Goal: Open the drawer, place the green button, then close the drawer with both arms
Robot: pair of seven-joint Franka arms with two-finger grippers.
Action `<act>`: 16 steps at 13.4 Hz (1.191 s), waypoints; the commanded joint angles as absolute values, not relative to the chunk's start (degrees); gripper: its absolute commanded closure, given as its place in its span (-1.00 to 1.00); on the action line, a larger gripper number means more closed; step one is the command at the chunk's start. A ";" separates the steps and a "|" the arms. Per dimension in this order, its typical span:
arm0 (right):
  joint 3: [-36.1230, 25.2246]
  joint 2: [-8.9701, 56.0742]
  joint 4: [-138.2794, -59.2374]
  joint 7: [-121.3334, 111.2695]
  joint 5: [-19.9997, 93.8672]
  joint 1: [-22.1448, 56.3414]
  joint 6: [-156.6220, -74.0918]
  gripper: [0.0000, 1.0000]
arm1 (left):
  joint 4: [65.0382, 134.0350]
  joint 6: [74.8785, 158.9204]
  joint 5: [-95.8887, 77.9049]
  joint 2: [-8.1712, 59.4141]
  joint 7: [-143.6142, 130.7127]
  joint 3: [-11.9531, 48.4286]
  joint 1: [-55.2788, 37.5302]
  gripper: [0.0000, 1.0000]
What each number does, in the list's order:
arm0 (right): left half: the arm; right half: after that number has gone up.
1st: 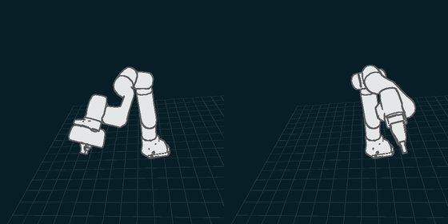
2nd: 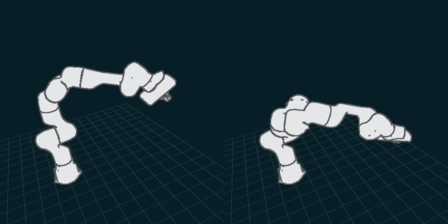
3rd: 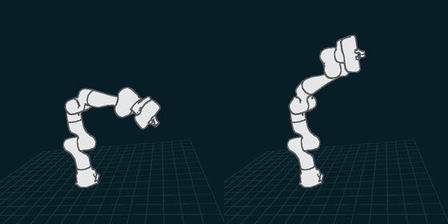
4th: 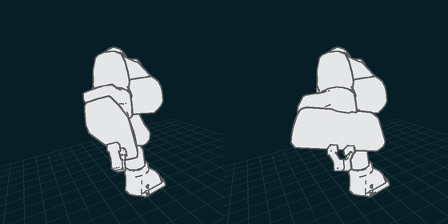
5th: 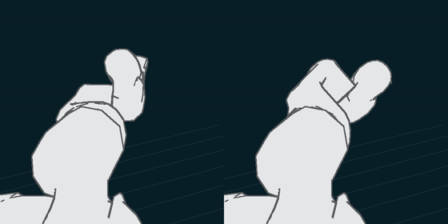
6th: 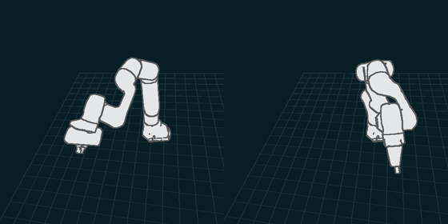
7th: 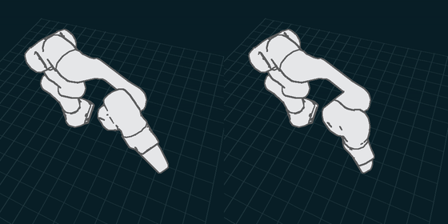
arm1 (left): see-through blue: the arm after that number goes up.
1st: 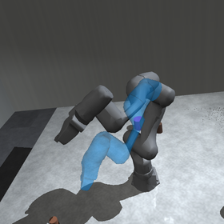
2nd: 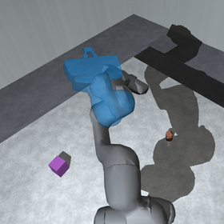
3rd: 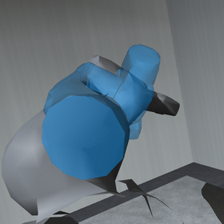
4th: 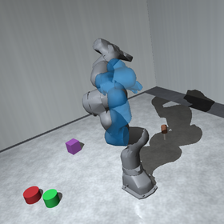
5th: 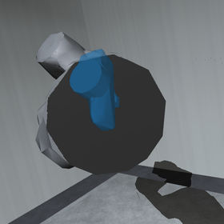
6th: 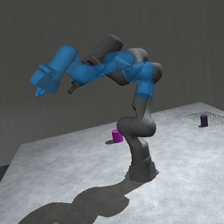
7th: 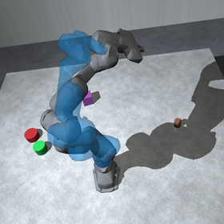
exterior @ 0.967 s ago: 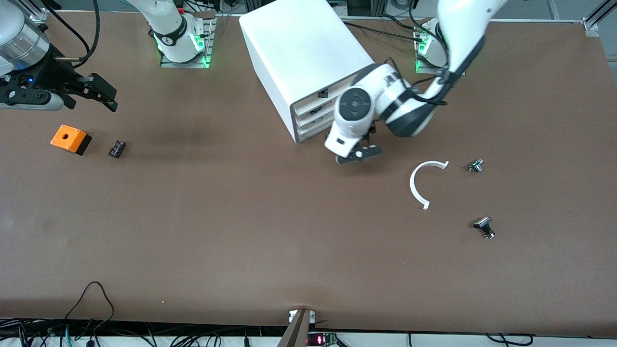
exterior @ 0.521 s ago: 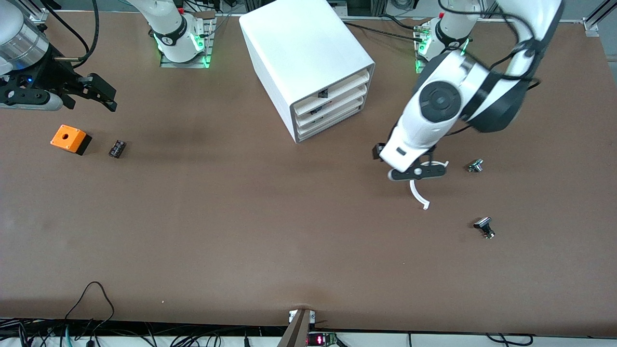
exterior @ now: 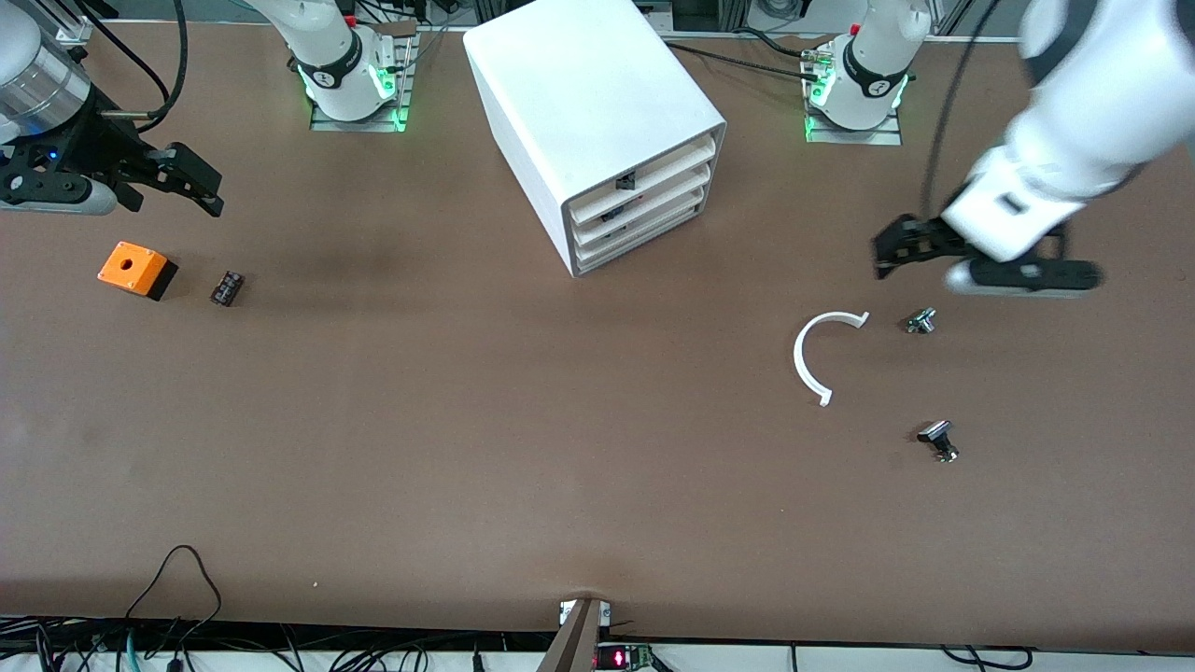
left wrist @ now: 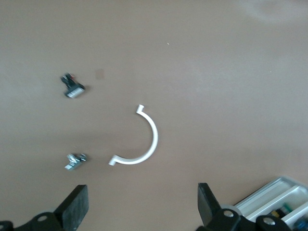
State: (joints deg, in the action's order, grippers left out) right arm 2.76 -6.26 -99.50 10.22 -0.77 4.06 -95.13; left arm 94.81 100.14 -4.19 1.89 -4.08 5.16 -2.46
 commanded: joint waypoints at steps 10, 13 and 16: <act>2.46 -5.98 -98.53 9.49 -0.09 4.13 -95.27 -1.00 | 98.26 92.81 -1.05 -3.16 5.63 -1.85 -2.90 -0.99; 2.46 -5.98 -98.53 9.05 -0.09 4.04 -95.19 -1.00 | 98.26 92.81 -1.05 -3.16 5.71 -1.85 -2.90 -0.99; 2.46 -5.98 -98.44 8.79 -0.09 4.04 -95.19 -1.00 | 98.26 92.81 -1.05 -3.16 5.80 -1.93 -2.73 -0.99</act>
State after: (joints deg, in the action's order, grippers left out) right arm 2.74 -6.26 -99.50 10.17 -0.77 4.07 -95.46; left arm 97.26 93.06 -2.15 -1.83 5.62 -1.58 -2.45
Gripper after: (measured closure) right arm 0.000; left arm 0.004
